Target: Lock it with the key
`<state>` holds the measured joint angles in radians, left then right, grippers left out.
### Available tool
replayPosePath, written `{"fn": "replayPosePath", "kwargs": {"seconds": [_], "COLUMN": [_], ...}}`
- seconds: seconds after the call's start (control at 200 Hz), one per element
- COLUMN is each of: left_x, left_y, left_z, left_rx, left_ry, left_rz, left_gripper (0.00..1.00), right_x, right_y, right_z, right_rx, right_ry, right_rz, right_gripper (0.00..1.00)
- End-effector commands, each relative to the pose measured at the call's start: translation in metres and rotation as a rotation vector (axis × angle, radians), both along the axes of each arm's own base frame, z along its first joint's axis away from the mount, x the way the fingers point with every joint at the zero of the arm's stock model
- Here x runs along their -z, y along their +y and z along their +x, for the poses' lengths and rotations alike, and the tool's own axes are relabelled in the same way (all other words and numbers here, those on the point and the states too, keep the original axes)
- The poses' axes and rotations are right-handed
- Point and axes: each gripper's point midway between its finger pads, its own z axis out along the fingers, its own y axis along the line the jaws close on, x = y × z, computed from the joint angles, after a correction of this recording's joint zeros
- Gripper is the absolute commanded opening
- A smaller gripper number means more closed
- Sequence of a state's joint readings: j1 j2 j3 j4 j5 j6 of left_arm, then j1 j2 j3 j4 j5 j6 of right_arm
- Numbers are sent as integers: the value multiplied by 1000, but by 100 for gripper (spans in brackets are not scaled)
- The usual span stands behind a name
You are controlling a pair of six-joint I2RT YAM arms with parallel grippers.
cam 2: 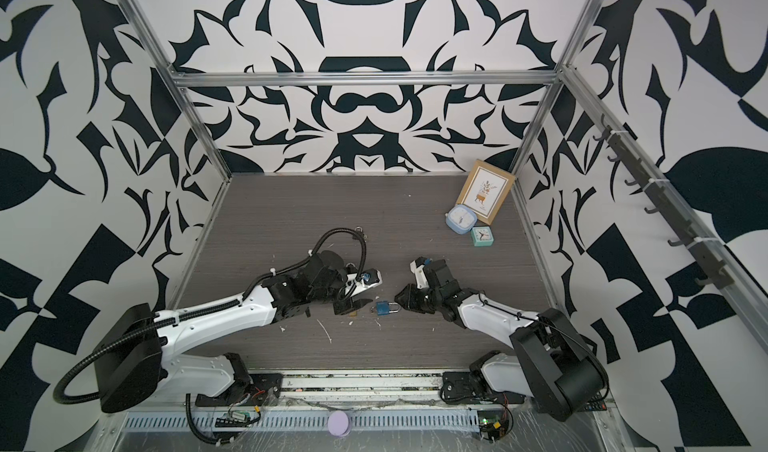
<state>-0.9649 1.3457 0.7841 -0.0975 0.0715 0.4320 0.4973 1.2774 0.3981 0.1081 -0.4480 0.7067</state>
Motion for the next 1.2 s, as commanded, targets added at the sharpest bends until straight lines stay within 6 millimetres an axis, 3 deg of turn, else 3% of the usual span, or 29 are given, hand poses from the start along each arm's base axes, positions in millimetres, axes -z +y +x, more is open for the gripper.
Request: {"fn": "replayPosePath", "kwargs": {"seconds": [0.0, 0.35, 0.63, 1.195], "left_x": [9, 40, 64, 103], "left_y": [-1, -24, -32, -40], "left_z": [-3, -19, -16, -16], "left_rx": [-18, 65, 61, 55], "left_ry": [30, 88, 142, 212], "left_rz": [55, 134, 198, 268], "left_gripper": [64, 77, 83, 84], "right_x": [1, -5, -12, -13], "right_y": [-9, -47, -64, -67], "right_z": [3, 10, 15, 18], "right_rx": [40, 195, 281, 288], "right_ry": [-19, -45, -90, -102], "right_rz": [-36, -166, -170, -172], "right_gripper": [32, 59, 62, 64]}}
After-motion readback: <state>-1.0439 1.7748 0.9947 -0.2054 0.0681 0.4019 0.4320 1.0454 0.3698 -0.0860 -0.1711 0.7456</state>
